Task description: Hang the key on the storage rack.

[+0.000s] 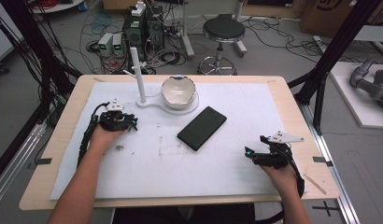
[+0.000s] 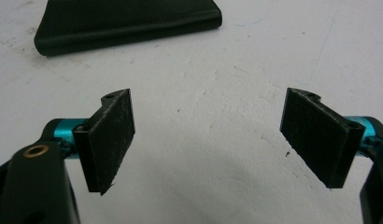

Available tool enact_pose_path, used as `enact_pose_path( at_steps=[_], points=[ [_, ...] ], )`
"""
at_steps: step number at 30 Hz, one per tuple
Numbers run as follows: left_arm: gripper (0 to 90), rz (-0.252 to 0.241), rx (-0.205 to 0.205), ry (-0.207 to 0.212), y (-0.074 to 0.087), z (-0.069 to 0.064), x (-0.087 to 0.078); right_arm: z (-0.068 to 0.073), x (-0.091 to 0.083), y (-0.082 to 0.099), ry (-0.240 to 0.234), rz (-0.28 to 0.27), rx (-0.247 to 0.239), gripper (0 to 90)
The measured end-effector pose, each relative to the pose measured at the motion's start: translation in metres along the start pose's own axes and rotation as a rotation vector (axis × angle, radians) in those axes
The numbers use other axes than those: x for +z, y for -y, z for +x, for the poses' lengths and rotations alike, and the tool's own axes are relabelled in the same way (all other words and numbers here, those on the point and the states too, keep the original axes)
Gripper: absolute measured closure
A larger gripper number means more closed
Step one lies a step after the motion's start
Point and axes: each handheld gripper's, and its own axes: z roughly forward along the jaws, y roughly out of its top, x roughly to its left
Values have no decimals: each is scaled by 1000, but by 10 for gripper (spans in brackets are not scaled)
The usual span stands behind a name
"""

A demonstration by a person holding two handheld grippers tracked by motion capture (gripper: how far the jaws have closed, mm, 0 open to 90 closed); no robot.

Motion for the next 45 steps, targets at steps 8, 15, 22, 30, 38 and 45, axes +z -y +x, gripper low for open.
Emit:
enact_pose_path(
  at_steps=[8, 15, 22, 30, 38, 45],
  points=[
    [860, -3, 18, 29, 2, 1, -5, 2, 0, 0, 8, 5, -6, 180],
    [867, -17, 39, 51, -2, -3, -8, 2, -2, 0, 10, -2, -6, 180],
    [868, -51, 11, 54, -4, -1, -18, 1, -1, 0, 9, -4, -5, 180],
    [869, -146, -43, 83, -6, 3, -33, 2, 1, -1, 7, -1, -10, 180],
    [869, -239, -119, 79, -12, 7, -48, 3, 4, -2, 0, 4, -18, 180],
    [869, -314, -166, 71, -38, 10, -68, 5, 8, -4, -10, 8, -16, 180]
  ],
)
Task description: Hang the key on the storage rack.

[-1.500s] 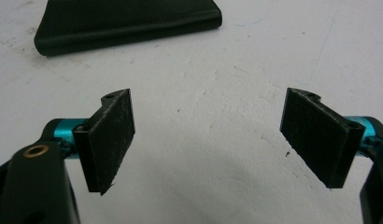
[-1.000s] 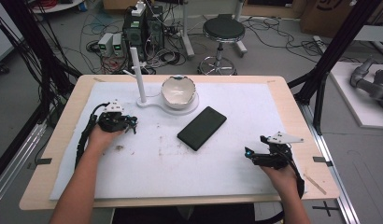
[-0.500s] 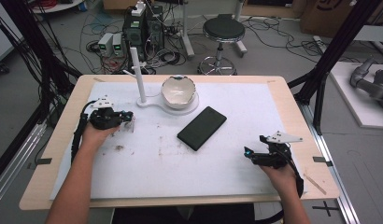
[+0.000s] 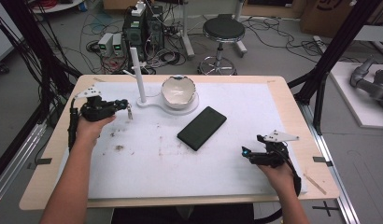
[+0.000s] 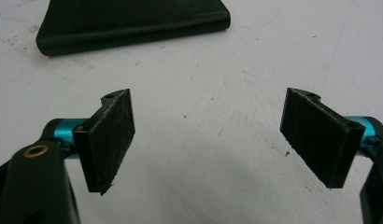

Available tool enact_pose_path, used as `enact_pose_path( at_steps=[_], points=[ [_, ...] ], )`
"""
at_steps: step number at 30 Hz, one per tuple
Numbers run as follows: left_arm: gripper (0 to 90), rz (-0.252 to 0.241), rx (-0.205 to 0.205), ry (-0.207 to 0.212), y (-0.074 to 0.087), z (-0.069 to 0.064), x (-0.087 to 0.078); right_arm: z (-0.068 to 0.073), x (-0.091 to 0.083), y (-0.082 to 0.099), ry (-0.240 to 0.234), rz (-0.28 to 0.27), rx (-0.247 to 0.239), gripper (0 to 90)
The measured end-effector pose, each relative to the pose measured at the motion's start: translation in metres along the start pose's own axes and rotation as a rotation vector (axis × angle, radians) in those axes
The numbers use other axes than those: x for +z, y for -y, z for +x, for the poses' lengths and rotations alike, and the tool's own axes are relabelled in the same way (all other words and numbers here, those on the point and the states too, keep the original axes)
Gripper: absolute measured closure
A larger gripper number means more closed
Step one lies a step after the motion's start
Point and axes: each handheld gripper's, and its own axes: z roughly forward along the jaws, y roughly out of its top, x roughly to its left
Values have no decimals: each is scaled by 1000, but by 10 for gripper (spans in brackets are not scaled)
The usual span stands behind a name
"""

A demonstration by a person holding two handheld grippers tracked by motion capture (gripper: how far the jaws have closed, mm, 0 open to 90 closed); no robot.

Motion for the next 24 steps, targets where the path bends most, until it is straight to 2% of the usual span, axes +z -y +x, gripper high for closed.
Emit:
enact_pose_path(
  at_steps=[7, 12, 14, 15, 17, 20, 22, 24],
  points=[
    [869, -53, 71, -31, -57, -10, -11, 2, 2, -3, -4, -1, -12, 180],
    [869, -83, 79, -46, -88, -14, -9, 2, 2, -2, -9, 0, -12, 180],
    [869, -73, 83, -59, -96, -15, -6, 2, 1, -2, -5, -4, -13, 180],
    [871, -67, 83, -53, -100, -15, -4, 2, 1, -2, -7, -2, -10, 180],
    [891, -78, 75, -53, -105, -16, 0, 1, 1, -1, -6, -2, -8, 180],
    [891, -60, 78, -63, -108, -15, 5, 0, 1, -1, -10, 4, -4, 180],
    [891, -62, 70, -44, -109, -15, 7, 1, 2, 0, -15, 5, -6, 180],
    [892, -64, 74, -51, -109, -16, 9, 1, 2, 0, -13, 3, -13, 180]
  ],
)
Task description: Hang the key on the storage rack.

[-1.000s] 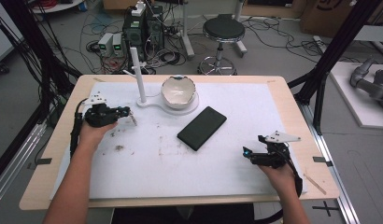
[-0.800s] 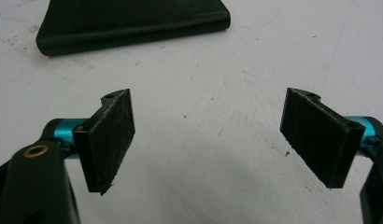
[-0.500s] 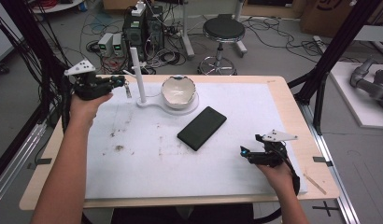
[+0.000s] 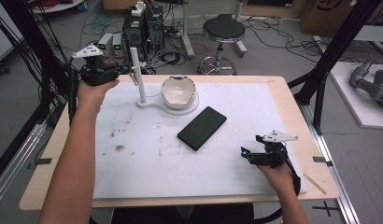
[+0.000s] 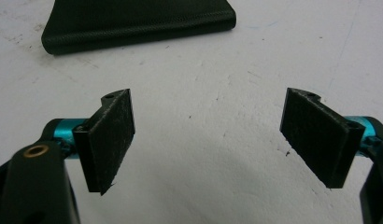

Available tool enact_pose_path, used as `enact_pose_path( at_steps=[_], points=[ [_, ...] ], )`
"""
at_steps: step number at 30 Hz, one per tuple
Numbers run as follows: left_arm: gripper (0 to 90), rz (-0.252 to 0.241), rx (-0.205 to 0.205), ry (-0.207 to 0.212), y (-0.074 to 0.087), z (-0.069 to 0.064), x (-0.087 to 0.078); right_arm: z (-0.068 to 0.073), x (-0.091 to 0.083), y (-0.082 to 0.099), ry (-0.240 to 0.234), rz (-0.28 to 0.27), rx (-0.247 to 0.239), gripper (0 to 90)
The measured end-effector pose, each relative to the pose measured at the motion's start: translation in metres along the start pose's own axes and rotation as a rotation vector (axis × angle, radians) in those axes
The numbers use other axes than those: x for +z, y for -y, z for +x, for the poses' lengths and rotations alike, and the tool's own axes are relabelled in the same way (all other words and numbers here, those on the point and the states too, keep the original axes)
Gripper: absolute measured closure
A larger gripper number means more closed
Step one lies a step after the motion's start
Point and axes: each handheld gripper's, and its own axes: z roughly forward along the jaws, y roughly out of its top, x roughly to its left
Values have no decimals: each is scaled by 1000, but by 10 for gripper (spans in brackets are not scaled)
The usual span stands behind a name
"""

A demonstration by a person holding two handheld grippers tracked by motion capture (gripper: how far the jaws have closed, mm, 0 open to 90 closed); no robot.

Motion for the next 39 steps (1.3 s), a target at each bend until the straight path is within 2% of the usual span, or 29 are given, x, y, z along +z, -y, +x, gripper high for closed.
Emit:
enact_pose_path(
  at_steps=[4, 10, 13, 15, 22, 23, 24, 25, 27, 30, 35, 39],
  points=[
    [891, 0, -9, -9, -1, 2, 2, 0, 0, 0, 0, -1, 10, 180],
    [892, 1, -17, -24, -4, 7, 8, 2, 1, 0, -2, 8, 0, 180],
    [891, -7, -38, -24, -3, 12, 13, 2, 1, 0, 1, 5, 2, 180],
    [891, 16, -27, -41, -4, 14, 17, 2, 1, 0, 2, 4, 3, 180],
    [891, 45, -14, -93, -4, 14, 26, 1, 0, 1, 1, 4, 8, 180],
    [889, 37, -25, -101, -2, 14, 28, 1, 0, 1, 2, 6, 8, 180],
    [876, 27, -30, -107, -1, 14, 28, 1, 0, 1, 0, 5, 6, 180],
    [709, 24, -39, -131, 0, 14, 28, 1, 0, 1, 1, 7, 3, 180],
    [687, 17, -60, -120, 1, 16, 26, 1, 0, 1, 0, 5, 0, 180],
    [589, 13, -71, -123, 2, 16, 19, 2, 0, 0, -4, 3, -2, 180],
    [454, 2, -106, -110, 10, 17, 0, 3, 0, -1, -7, -1, -3, 180],
    [428, -23, -109, -78, 18, 10, -20, 2, 1, -1, -9, -4, -7, 179]
  ],
)
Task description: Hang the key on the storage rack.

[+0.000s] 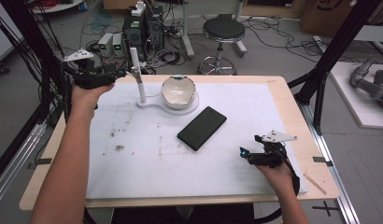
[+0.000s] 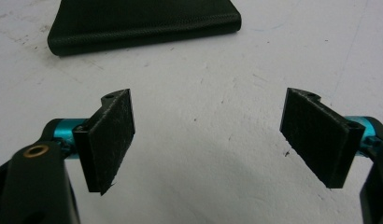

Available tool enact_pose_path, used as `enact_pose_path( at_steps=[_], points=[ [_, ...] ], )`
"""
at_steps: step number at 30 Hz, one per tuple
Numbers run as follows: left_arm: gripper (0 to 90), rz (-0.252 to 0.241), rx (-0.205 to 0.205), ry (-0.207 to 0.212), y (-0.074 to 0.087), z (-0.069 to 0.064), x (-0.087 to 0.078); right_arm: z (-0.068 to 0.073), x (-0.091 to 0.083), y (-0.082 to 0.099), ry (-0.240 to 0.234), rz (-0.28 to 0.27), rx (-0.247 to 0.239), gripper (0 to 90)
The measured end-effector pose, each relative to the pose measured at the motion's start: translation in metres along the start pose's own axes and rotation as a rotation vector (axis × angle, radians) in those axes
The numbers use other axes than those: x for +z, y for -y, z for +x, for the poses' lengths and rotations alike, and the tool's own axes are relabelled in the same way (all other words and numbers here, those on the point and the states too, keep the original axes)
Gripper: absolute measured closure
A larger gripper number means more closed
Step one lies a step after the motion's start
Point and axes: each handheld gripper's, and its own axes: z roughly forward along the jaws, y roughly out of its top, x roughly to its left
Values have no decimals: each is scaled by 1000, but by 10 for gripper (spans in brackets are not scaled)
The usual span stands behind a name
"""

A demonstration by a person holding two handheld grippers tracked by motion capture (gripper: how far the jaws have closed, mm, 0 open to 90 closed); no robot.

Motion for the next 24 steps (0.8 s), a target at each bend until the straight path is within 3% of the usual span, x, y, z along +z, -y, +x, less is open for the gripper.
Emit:
enact_pose_path(
  at_steps=[4, 5, 7, 10, 12, 16, 18, 21, 24],
  points=[
    [383, 13, 10, 3, 7, -11, -18, 1, 1, -2, -4, -2, -1, 180],
    [378, 41, 49, 3, 10, -20, -24, 1, 2, -3, -2, -4, -6, 180],
    [351, 52, 70, -3, 11, -25, -27, 2, 3, -4, -9, -6, -1, 180],
    [339, 75, 102, 24, 19, -37, -34, 2, 4, -4, -10, -1, -3, 180],
    [332, 58, 107, 31, 34, -44, -43, 2, 6, -4, -13, 2, -4, 180],
    [319, 60, 75, 12, 66, -47, -50, 1, 6, -7, -10, -7, -10, 180],
    [299, 89, 53, 18, 85, -48, -48, 1, 6, -7, -10, -6, -8, 180],
    [299, 144, 68, -17, 107, -54, -39, -1, 8, -6, -14, 1, -3, 180],
    [292, 200, 76, 8, 128, -56, -26, -2, 9, -6, -14, 1, -1, 180]
  ],
)
